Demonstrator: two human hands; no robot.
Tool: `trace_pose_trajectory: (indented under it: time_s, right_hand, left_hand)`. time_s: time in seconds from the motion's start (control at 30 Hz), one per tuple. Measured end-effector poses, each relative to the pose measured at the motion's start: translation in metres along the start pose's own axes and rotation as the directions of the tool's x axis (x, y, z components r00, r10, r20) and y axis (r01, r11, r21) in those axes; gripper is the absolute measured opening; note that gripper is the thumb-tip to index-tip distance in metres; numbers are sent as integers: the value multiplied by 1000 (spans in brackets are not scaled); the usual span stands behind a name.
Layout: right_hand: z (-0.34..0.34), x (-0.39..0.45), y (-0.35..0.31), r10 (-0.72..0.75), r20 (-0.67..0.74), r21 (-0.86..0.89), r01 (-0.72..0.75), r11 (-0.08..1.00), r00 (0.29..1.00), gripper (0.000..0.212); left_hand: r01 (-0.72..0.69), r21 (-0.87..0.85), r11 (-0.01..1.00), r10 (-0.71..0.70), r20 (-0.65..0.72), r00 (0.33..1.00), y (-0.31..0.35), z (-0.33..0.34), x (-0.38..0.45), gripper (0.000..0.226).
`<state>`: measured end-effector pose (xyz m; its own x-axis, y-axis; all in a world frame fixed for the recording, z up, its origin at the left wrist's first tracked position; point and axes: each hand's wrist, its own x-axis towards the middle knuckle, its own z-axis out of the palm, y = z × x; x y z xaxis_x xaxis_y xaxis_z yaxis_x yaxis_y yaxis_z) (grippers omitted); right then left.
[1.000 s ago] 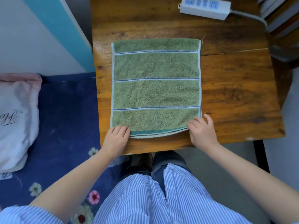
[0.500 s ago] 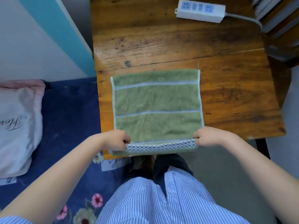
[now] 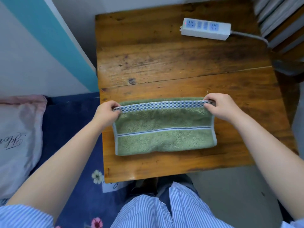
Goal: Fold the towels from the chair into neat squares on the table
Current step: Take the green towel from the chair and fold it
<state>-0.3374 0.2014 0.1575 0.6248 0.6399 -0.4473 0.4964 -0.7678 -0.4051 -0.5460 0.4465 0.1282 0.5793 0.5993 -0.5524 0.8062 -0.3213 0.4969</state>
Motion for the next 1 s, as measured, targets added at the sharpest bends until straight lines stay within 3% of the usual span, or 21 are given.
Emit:
trace_pose_trajectory:
  time_s: [0.03, 0.07, 0.1, 0.53, 0.63, 0.7, 0.77, 0.83, 0.93, 1.0]
  right_hand:
    - [4, 0, 5, 19, -9, -2, -19, 1000, 1000, 21]
    - [-11, 76, 5, 41, -46, 1, -41, 999, 998, 23]
    - [-8, 82, 6, 70, -58, 1, -70, 998, 996, 24]
    - [32, 91, 15, 173, -219, -45, -187, 981, 960, 34]
    - [36, 90, 11, 221, -257, -77, -248, 966, 941, 42]
    - [39, 81, 5, 205, -313, -86, -242, 966, 927, 48]
    - [52, 66, -2, 61, -367, -147, -123, 982, 928, 49]
    - [76, 44, -14, -86, -316, -237, 9, 971, 945, 53]
    - [117, 13, -26, -159, -151, -373, 93, 923, 976, 53]
    - [133, 2, -24, -116, -55, -416, 83, 906, 992, 53]
  left_hand:
    - [17, -27, 999, -18, -23, 1000, 0, 4, -2, 16]
    - [46, -39, 998, -49, -79, 996, 22, -13, 66, 20]
    - [64, -44, 997, -68, -94, 993, 24, -11, 70, 23]
    - [129, 245, 961, -77, -211, 974, 21, 21, 76, 34]
    - [117, 282, 952, -33, -288, 957, 28, 25, 66, 44]
    - [5, 294, 956, 87, -298, 951, 30, 29, 55, 47]
    - [-156, 344, 926, 250, -249, 935, 32, 43, 37, 43]
    - [-270, 424, 865, 345, -111, 932, 31, 66, 19, 44]
    - [-281, 563, 777, 278, 92, 956, 13, 96, 0, 56]
    - [-241, 606, 758, 178, 162, 970, -5, 103, -2, 65]
